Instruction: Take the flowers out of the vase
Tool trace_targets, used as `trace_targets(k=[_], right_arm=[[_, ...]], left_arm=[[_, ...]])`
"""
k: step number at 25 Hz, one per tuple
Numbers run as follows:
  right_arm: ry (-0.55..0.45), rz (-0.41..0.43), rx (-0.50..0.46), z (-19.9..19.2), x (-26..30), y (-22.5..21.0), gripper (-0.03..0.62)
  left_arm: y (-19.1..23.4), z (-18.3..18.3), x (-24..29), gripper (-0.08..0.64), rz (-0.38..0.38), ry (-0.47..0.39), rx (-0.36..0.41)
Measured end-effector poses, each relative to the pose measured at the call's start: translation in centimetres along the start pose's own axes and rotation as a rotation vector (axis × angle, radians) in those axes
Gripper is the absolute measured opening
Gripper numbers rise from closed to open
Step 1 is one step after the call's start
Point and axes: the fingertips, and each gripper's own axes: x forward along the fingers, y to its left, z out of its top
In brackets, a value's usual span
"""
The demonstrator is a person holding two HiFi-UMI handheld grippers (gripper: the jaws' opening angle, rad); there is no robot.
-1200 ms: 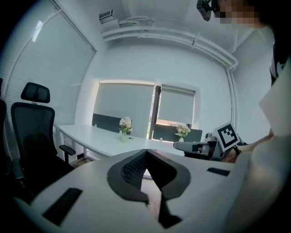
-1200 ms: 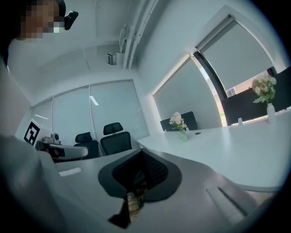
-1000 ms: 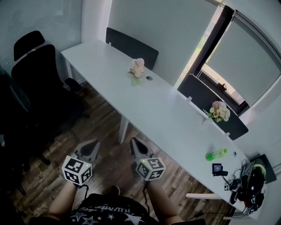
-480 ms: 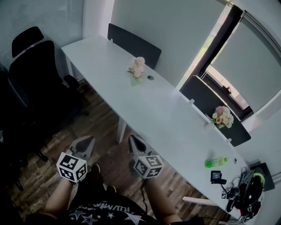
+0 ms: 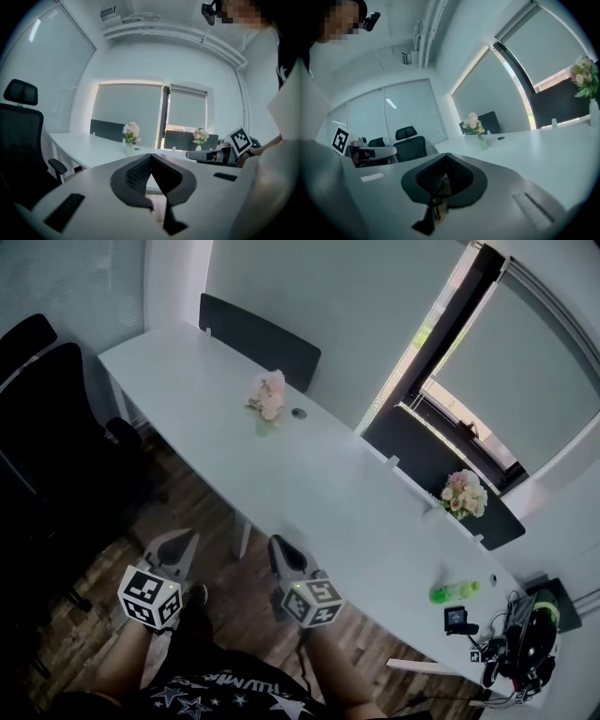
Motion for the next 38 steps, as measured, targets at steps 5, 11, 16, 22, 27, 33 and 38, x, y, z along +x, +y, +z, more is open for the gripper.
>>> trace_targets(k=[5, 11, 16, 22, 27, 33, 38], right_arm=[[-0.004, -0.051, 0.007, 1.1, 4.1, -1.8, 0.002], [-0.013, -0.114, 0.017, 3.3, 9.1, -3.3, 0.002], [-0.017, -0.172, 0.027, 4.2, 12.7, -4.2, 0.002], [-0.023, -0.256, 0.028, 4.9, 15.4, -5.9, 0.002], [-0.041, -0.325, 0.032, 5.5, 17.1, -7.5, 0.002], [-0.049, -0.398, 0.058, 4.8, 17.9, -8.4, 0.003], [-0.04, -0.423, 0.082, 4.3, 16.7, -10.3, 0.002]], left_arm=[[3.4, 1.4, 4.2, 0.009, -0.045, -0.003, -0.003], [7.5, 3.1, 8.3, 0.009, -0.109, 0.014, 0.007], [11.2, 3.6, 11.3, 0.009, -0.152, 0.025, -0.012], [14.3, 3.7, 15.1, 0.009, -0.219, 0.04, -0.019], [15.6, 4.3, 18.2, 0.009, -0.285, 0.041, -0.012], [16.9, 4.7, 21.4, 0.009, -0.344, 0.043, 0.001], [17.6, 4.5, 23.4, 0.009, -0.321, 0.044, -0.008]])
